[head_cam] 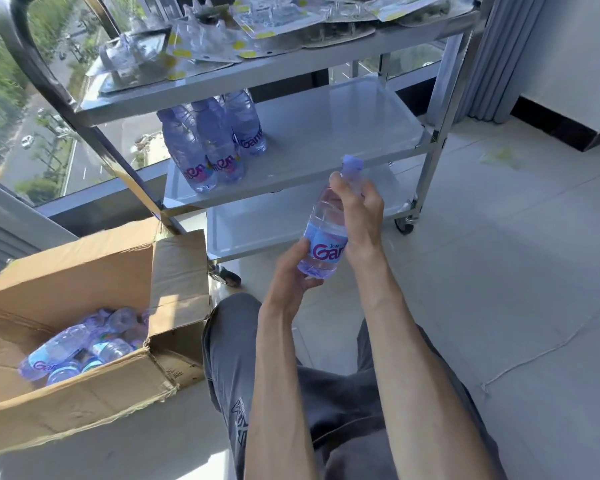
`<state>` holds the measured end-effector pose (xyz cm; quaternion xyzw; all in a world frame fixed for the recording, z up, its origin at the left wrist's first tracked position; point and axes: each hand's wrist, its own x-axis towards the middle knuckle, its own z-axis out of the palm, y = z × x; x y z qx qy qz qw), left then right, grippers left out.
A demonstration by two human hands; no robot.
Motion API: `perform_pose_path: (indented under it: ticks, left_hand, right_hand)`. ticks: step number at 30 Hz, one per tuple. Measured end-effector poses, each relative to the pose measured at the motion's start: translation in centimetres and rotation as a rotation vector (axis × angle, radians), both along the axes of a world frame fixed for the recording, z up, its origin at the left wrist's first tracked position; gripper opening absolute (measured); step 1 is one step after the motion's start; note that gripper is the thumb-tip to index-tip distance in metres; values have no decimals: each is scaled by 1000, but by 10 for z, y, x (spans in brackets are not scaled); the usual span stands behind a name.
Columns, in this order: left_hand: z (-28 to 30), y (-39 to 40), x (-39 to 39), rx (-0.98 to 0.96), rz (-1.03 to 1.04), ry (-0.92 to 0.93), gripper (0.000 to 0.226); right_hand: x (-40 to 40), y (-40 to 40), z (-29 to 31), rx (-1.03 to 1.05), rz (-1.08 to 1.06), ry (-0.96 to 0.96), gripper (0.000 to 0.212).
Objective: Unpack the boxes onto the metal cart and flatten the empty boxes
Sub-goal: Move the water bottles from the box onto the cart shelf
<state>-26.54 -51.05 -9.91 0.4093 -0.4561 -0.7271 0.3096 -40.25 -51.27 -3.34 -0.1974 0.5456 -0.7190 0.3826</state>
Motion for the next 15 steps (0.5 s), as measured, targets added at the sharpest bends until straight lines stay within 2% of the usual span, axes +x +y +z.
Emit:
perform_pose_path:
  ticks: [2,6,7,9,12,15]
  left_hand:
    - [-2,-2,-4,16,117,52,51]
    - [0,-14,-8,82,312,218,56]
    - [1,-16,-9,99,326,272,55]
    - [-3,-25,-7,115,339,300,55]
    - [-1,-55,1,34,368,27,53]
    - [14,-98,13,-18,720,-321,63]
  right_hand:
    - [1,-5,1,-14,74,51,33]
    - [15,-15,-11,83,261,309,70]
    - [21,-16,-18,113,265,341,74]
    - [35,-20,-24,155,207,396,66]
    - [47,-40,-22,215,71,449,51]
    - [54,-72,-20,217,13,458,53]
